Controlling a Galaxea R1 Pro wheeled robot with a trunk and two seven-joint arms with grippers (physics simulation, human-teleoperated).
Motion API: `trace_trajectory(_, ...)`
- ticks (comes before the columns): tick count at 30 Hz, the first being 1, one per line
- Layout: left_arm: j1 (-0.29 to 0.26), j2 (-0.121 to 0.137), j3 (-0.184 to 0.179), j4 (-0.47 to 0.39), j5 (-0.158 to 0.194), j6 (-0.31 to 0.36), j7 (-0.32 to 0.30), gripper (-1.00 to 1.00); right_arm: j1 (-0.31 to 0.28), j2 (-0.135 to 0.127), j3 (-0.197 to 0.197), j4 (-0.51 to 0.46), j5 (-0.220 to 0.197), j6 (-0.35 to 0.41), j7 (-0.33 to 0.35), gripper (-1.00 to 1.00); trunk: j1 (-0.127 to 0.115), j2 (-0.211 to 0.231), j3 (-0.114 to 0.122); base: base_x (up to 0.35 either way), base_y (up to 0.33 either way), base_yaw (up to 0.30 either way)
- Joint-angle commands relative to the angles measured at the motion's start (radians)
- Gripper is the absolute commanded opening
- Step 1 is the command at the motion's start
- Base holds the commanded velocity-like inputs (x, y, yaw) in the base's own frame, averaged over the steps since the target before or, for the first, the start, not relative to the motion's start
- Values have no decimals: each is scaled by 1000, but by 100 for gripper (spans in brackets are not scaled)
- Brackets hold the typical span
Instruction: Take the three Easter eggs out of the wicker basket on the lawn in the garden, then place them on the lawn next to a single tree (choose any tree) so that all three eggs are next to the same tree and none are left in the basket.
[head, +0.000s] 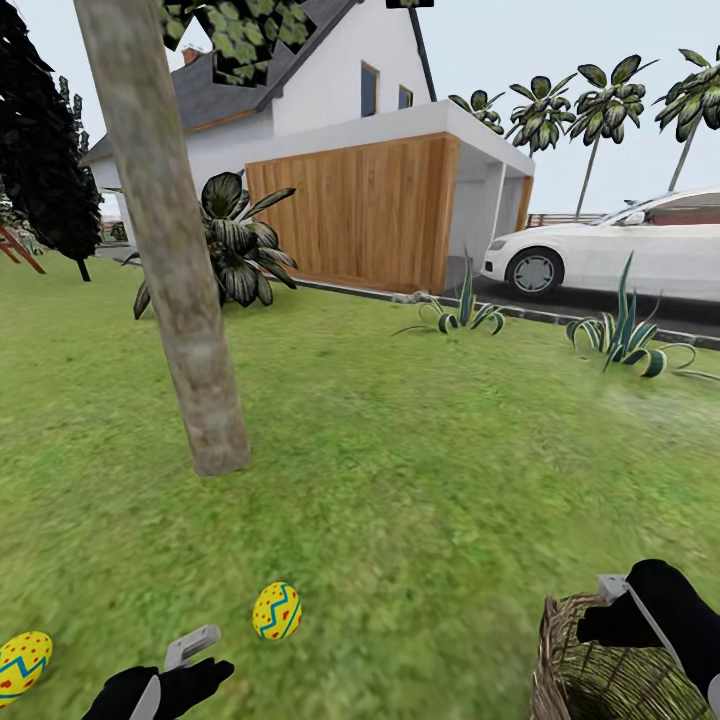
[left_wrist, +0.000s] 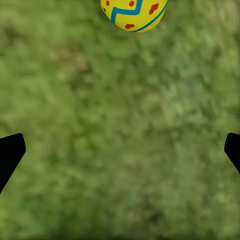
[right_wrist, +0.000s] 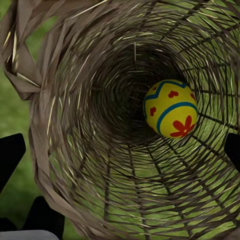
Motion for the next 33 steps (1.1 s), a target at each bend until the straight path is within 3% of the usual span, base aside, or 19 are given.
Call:
trace_trajectory(1, 0, -1, 3, -1, 10, 8, -1, 100, -1, -1, 1, -1, 10, 3, 9, 100, 0, 0, -1, 0, 0, 0)
trace_trajectory(7, 0, -1, 3, -1, 10, 8, -1, 100, -1, -1, 1, -1, 10, 3, 9, 100, 0, 0, -1, 0, 0, 0)
trace_trajectory(33, 0, -4, 3, -1, 8, 8, 2, 100, -1, -7, 2, -1, 10, 3, 8, 100, 100, -182, -82, 0, 0, 0)
